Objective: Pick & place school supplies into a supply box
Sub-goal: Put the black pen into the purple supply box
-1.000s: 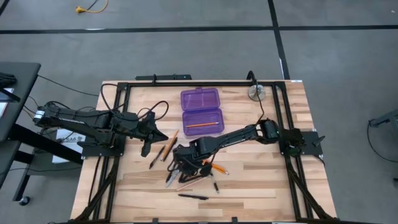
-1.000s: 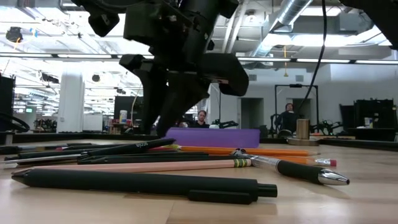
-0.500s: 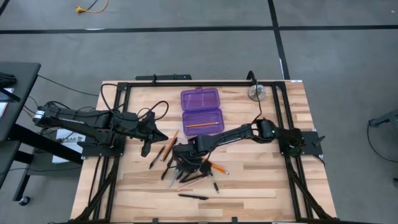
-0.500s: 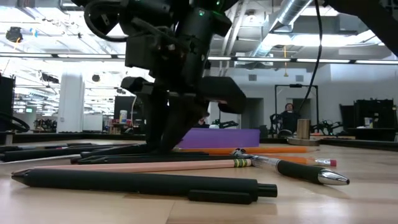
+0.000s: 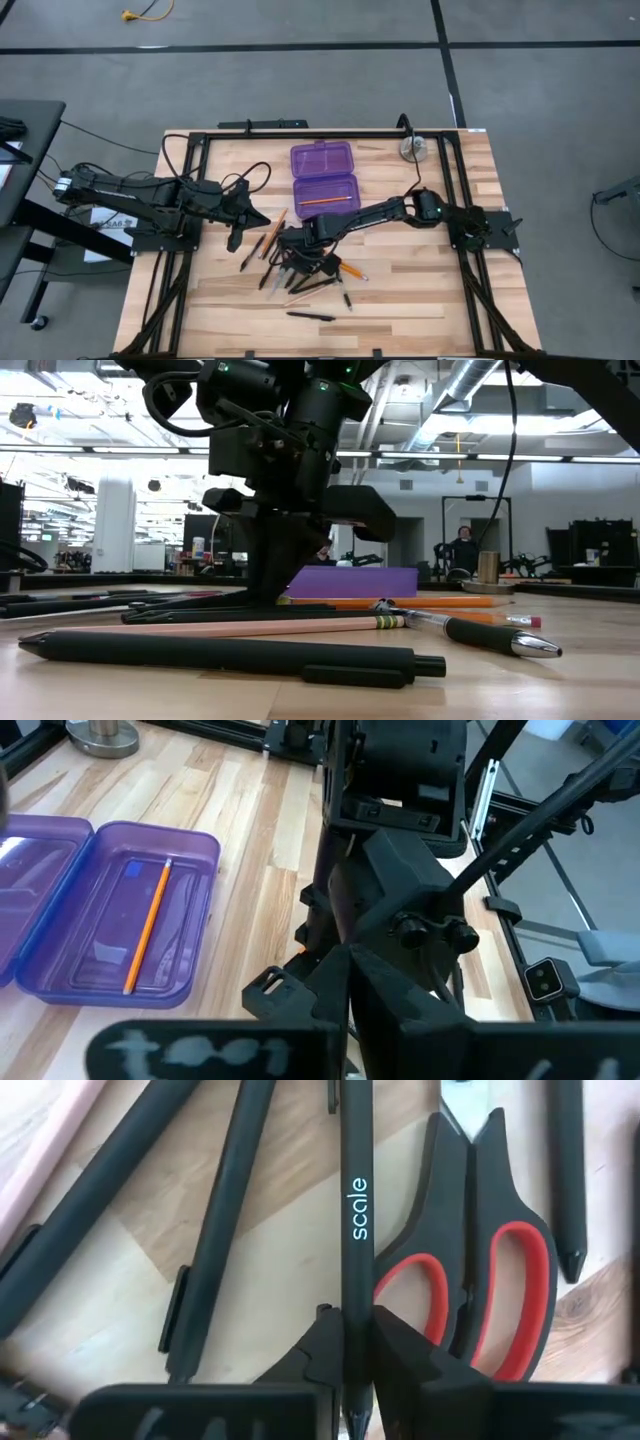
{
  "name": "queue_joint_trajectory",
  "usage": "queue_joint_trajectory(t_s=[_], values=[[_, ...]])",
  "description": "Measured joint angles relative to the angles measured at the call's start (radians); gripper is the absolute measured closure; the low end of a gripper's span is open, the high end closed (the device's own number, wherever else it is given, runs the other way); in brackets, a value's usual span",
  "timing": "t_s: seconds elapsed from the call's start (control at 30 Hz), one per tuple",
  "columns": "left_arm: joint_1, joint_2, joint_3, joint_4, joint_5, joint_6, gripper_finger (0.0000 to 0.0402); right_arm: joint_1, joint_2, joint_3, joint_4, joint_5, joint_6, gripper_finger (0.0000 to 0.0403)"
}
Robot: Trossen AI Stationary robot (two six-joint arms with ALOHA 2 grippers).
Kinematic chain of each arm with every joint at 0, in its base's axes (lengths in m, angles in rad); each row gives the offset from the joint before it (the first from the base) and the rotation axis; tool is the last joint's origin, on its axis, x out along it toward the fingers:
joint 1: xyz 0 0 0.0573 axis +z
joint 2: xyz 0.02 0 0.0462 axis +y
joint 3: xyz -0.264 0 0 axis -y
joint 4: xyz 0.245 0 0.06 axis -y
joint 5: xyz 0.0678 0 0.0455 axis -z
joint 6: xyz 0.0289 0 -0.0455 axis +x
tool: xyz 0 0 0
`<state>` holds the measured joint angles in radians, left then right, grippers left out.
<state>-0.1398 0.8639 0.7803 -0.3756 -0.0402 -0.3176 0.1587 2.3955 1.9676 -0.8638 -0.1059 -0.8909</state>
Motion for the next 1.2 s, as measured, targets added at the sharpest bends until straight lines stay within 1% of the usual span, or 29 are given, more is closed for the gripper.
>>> queue_joint_trajectory(t_s=[0.13, 0.23, 0.33, 0.47, 0.63, 0.7, 0.8, 0.87, 1.0, 1.1, 1.2], values=[[0.000, 0.000, 0.000, 0.000, 0.000, 0.000, 0.0401, 0.006, 0.000, 0.044, -0.087, 0.007, 0.000, 0.0390], [0.000, 0.000, 0.000, 0.000, 0.000, 0.000, 0.0401, 0.008, -0.001, 0.078, -0.124, 0.008, 0.018, 0.0390], [0.000, 0.000, 0.000, 0.000, -0.001, 0.000, 0.0401, 0.007, -0.002, 0.147, -0.171, 0.013, 0.043, 0.0385], [0.000, 0.000, 0.000, 0.000, -0.001, -0.004, 0.0401, -0.004, -0.003, 0.232, -0.283, 0.055, 0.049, 0.0389], [0.000, 0.000, 0.000, 0.000, -0.001, -0.030, 0.0401, -0.083, -0.003, 0.338, -0.494, 0.052, 0.121, 0.0389], [0.000, 0.000, 0.000, 0.000, -0.002, -0.036, 0.0401, -0.129, -0.003, 0.356, -0.569, 0.048, 0.154, 0.0389], [0.001, 0.000, 0.000, -0.005, -0.003, -0.036, 0.0401, -0.198, -0.006, 0.357, -0.649, 0.015, 0.204, 0.0389], [0.000, 0.000, 0.000, -0.014, 0.006, -0.036, 0.0401, -0.236, -0.012, 0.353, -0.650, -0.009, 0.218, 0.0389], [0.000, 0.000, 0.000, -0.050, 0.001, -0.035, 0.0401, -0.310, -0.020, 0.351, -0.626, -0.005, 0.206, 0.0389], [0.000, 0.000, 0.000, -0.058, 0.000, -0.035, 0.0401, -0.364, -0.023, 0.351, -0.579, -0.005, 0.203, 0.0389], [0.000, 0.000, 0.000, -0.059, 0.000, -0.036, 0.0401, -0.414, -0.023, 0.351, -0.567, -0.002, 0.203, 0.0388]])
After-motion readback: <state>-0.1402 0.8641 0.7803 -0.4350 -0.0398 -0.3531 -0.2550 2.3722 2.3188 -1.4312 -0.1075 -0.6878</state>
